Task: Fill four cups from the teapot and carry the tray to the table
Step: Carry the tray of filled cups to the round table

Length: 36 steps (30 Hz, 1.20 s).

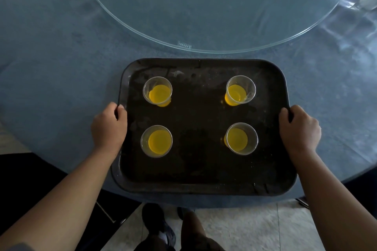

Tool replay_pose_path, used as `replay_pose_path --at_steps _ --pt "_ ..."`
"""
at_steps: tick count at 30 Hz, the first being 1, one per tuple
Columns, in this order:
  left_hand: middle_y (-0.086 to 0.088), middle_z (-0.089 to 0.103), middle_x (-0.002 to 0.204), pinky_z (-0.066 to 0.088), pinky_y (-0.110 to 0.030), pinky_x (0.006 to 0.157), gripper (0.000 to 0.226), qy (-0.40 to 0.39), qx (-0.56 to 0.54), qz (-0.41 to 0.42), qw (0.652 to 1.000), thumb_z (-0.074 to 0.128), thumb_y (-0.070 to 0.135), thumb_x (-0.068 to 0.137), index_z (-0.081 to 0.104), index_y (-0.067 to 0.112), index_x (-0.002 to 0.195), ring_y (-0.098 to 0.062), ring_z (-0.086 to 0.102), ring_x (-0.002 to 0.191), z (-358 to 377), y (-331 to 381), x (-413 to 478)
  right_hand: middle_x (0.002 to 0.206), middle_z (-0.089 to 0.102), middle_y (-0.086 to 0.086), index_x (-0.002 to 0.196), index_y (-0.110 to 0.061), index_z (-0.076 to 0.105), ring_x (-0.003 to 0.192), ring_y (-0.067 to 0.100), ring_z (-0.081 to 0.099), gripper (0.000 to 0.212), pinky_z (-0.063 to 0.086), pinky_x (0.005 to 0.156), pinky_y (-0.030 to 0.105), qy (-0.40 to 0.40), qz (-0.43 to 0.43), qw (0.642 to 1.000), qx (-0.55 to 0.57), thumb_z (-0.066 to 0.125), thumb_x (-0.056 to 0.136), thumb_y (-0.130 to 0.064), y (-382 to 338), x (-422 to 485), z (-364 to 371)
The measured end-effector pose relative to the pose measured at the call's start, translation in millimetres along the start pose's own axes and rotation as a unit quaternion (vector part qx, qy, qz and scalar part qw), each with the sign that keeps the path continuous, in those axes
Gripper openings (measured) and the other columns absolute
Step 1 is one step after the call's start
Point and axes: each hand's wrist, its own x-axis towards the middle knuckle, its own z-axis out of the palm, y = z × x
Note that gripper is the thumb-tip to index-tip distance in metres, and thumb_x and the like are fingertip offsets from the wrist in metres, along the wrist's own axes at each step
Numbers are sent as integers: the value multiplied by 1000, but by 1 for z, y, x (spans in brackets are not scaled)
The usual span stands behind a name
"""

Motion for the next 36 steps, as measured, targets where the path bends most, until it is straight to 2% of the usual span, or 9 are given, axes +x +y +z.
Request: replay_pose_path --at_steps 4,9,14,17,23,29,33,36 --pt "-1 39 56 20 -29 47 34 -2 8 -10 1000 47 19 105 42 11 73 -17 34 49 0 0 1 59 50 3 77 -11 56 57 28 51 36 42 65 36 1 3 1000 -5 47 100 -37 1 0 1" --pt "-1 38 54 22 -27 47 37 -5 3 -12 1000 47 20 105 40 10 70 -13 34 48 0 2 1 59 50 2 75 -12 54 57 28 52 36 42 64 35 -1 7 1000 -2 46 99 -38 2 0 1" --pt "-2 39 57 22 -32 47 36 -14 8 -18 1000 45 22 106 40 10 72 -14 34 50 -2 3 2 58 48 2 74 -10 54 51 21 44 37 38 62 33 2 2 1000 -2 47 100 -36 2 -1 1" --pt "-2 39 57 24 -36 53 35 -15 7 -12 1000 44 23 107 41 10 75 -24 35 52 -3 2 2 58 48 2 75 -10 55 50 18 43 36 36 60 32 1 -4 1000 1 48 100 -35 3 -1 1" --pt "-6 43 61 28 -37 57 34 -18 4 3 1000 42 25 108 42 10 78 -28 41 57 1 -4 4 58 48 2 74 -10 54 51 20 45 37 34 57 30 2 -3 1000 -10 48 100 -35 3 -1 1" --pt "-5 44 61 27 -30 47 36 -29 7 12 999 41 27 108 43 11 77 -16 39 52 0 -7 5 61 53 6 74 -11 54 53 22 48 37 37 57 30 -2 -12 1000 -21 47 100 -36 6 0 2" --pt "-4 42 61 25 -34 48 36 -37 10 9 999 41 26 108 43 9 77 -17 38 52 -4 -3 5 60 50 5 74 -11 53 51 17 43 37 30 51 27 -11 -21 999 -28 46 101 -36 5 1 -1" --pt "-3 42 60 23 -32 47 36 -34 9 14 999 42 26 108 43 10 76 -17 39 52 -5 -4 2 63 53 8 75 -11 52 52 21 46 37 33 52 30 -17 -20 999 -29 44 101 -37 5 1 -3"
